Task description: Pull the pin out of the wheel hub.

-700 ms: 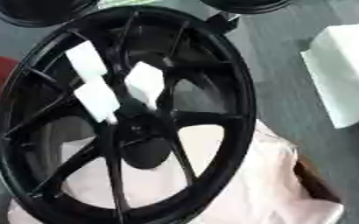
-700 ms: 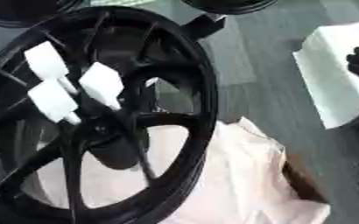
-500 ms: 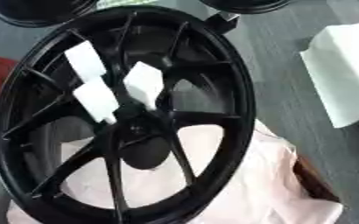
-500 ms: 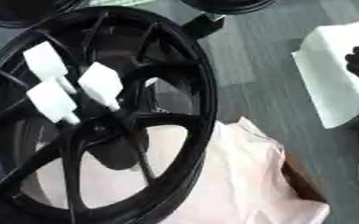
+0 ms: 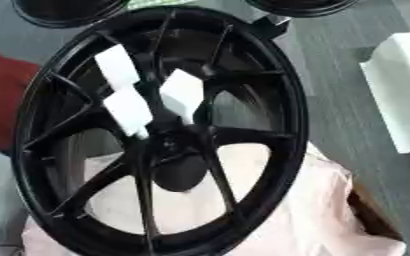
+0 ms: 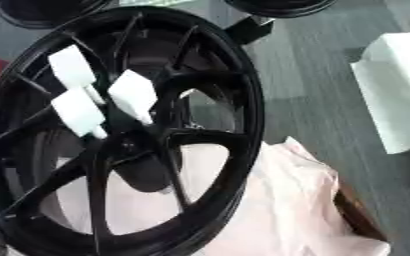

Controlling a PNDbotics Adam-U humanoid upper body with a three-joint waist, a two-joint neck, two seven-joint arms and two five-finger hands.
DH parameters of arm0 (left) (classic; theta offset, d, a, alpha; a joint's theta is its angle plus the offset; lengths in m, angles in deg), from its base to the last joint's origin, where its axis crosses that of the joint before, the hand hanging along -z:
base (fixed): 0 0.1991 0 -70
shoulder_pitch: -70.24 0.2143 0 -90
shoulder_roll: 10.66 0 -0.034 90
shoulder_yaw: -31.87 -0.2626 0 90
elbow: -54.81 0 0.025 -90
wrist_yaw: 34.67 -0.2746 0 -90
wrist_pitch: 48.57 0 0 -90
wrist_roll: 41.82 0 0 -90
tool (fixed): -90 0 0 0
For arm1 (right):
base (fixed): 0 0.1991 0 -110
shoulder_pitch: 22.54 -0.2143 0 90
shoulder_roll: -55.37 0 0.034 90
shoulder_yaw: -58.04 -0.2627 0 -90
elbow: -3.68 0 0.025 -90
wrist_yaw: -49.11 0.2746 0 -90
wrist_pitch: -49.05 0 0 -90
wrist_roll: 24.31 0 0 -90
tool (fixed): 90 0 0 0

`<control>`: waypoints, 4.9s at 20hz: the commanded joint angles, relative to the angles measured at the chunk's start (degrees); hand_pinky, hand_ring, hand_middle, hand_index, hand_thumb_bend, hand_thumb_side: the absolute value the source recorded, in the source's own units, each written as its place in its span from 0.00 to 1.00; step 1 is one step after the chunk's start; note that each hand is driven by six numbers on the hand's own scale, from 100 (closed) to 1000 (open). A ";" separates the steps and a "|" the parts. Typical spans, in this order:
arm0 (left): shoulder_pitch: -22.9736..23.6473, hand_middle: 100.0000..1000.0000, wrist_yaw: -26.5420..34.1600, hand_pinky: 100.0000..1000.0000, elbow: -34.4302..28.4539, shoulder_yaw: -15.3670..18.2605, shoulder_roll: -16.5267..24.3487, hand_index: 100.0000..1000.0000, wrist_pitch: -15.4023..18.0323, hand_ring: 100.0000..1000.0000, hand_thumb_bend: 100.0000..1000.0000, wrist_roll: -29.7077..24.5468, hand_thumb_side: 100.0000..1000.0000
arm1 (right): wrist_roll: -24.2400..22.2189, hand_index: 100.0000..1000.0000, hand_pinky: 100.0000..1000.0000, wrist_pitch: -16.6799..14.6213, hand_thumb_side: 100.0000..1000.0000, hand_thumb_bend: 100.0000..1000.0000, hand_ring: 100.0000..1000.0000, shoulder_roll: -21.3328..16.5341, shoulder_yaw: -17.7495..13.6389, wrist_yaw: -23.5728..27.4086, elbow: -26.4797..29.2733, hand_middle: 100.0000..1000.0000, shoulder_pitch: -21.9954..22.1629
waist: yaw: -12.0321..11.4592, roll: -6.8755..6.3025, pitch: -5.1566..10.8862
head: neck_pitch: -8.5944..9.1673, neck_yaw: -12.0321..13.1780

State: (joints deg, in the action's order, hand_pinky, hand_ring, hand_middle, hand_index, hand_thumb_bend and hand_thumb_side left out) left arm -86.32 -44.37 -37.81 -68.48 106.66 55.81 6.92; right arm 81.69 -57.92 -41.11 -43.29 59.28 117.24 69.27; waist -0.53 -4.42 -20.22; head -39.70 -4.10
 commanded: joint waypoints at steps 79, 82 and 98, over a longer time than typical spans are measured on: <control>-1.17 0.71 -12.76 0.81 2.44 -21.23 0.55 0.78 9.43 0.80 0.22 -10.71 0.00 | -0.57 0.81 0.82 1.89 0.59 0.00 0.76 0.95 1.05 -0.64 1.03 0.70 -2.30 | 1.19 -0.33 -1.92 | 2.00 -0.46; -1.12 0.69 -12.90 0.81 2.88 -21.48 0.42 0.78 9.36 0.80 0.20 -10.71 0.00 | -0.54 0.81 0.82 1.89 0.59 0.00 0.76 1.04 1.01 -0.59 1.03 0.70 -2.34 | 1.21 -0.32 -1.94 | 2.01 -0.41; -0.81 0.55 -12.14 0.78 3.27 -21.41 0.17 0.68 9.57 0.73 0.07 -10.71 0.00 | -0.57 0.81 0.82 1.87 0.59 0.00 0.76 1.33 0.87 -0.34 1.03 0.70 -2.27 | 1.28 -0.18 -1.85 | 1.93 -0.18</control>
State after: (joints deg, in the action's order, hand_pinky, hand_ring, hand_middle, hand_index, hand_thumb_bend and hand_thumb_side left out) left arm -86.37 -56.85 -34.18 -90.70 106.10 59.26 2.20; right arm 81.18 -56.13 -39.11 -41.85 58.85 117.24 67.01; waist 0.72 -4.85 -23.17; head -38.58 -4.44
